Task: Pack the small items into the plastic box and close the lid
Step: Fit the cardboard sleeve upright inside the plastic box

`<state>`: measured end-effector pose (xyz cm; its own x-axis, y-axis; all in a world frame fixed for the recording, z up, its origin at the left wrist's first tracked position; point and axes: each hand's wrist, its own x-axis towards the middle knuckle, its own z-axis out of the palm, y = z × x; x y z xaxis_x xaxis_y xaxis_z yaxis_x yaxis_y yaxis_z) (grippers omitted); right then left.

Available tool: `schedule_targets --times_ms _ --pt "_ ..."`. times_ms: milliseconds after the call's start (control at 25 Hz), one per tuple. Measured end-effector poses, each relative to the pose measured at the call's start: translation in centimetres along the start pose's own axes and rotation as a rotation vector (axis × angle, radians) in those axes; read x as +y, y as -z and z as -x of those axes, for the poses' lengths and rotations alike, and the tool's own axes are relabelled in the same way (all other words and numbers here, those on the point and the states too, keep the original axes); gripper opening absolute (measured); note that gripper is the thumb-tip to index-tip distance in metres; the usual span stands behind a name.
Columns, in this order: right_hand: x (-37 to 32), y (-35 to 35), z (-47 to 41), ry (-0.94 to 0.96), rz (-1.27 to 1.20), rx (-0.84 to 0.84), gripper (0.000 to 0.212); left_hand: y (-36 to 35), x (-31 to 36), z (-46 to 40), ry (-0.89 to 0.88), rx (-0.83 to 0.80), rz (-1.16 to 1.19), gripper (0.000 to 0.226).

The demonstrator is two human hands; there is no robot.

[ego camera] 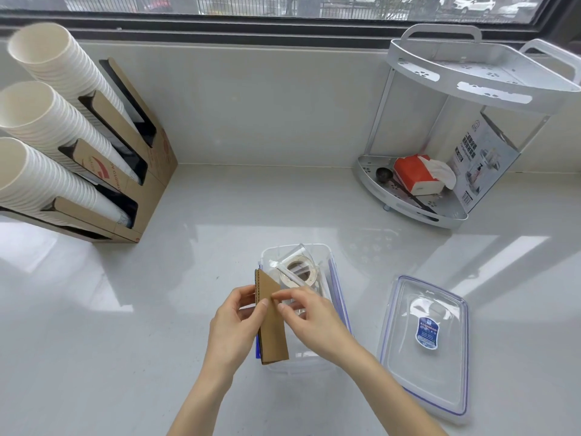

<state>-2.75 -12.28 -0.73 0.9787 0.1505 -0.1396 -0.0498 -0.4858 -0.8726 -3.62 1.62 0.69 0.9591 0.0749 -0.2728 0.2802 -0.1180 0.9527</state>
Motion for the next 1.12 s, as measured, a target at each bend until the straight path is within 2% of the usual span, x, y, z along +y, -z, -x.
schedule_targets --times_ms 200,360,720,1120 --pt "-0.1 -0.9 -0.1 0.007 -0.049 -0.029 0.029 -0.3 -0.2 0.0 -0.033 0.037 -0.061 0.015" --pt "0.3 -0.7 -0.4 -0.038 -0.110 -0.038 0.028 -0.9 -0.4 -0.6 0.001 -0.013 -0.082 0.022" --pt "1.1 -1.9 -0.1 -0.085 -0.064 -0.173 0.032 -1.0 -2.5 -1.8 -0.069 0.031 -0.396 0.031" --pt "1.3 -2.8 -0.4 -0.126 -0.012 -0.082 0.028 -1.4 -3.7 -2.2 -0.051 0.053 -0.495 0.035"
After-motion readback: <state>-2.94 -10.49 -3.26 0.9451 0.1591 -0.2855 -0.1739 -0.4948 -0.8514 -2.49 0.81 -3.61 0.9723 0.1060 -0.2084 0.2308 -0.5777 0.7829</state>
